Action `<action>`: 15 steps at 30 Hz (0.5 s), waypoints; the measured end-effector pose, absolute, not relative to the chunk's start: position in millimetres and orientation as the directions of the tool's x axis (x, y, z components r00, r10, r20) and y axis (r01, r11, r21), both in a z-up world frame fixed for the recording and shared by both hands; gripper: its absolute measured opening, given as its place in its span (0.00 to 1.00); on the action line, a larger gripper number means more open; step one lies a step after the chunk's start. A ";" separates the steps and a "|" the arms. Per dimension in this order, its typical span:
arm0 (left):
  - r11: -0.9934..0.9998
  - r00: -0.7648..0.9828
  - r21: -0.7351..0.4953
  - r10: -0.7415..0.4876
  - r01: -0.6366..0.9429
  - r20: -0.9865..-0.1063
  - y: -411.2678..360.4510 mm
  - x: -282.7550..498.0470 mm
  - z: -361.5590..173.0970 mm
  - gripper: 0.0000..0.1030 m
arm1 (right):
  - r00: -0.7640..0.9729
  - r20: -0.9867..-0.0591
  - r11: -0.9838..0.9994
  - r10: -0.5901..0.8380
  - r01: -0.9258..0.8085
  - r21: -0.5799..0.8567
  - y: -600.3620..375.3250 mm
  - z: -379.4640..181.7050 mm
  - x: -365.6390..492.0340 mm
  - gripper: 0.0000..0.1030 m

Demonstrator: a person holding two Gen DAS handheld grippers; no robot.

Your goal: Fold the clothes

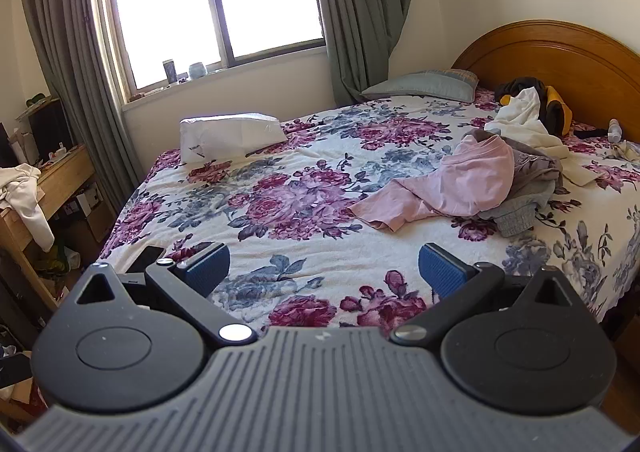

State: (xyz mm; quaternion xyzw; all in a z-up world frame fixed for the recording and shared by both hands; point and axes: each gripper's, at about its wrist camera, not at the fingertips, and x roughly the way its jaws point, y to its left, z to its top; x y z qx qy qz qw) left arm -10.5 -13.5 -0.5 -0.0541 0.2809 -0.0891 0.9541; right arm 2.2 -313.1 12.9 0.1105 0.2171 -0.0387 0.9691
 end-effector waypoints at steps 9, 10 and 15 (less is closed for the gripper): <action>0.978 0.823 -0.152 -0.202 0.143 -0.531 -14.9 -10.4 -2.0 1.00 | 0.914 -0.406 0.970 -0.026 0.121 0.209 -314.3 13.4 -0.3 1.00; 0.978 0.823 -0.152 -0.202 0.143 -0.531 -15.0 -10.4 -2.1 1.00 | 0.914 -0.404 0.970 -0.027 0.121 0.209 -314.4 13.4 -0.2 1.00; 0.978 0.822 -0.151 -0.203 0.143 -0.533 -16.1 -10.4 -2.8 1.00 | 0.915 -0.402 0.971 -0.029 0.122 0.206 -314.4 12.7 -0.4 1.00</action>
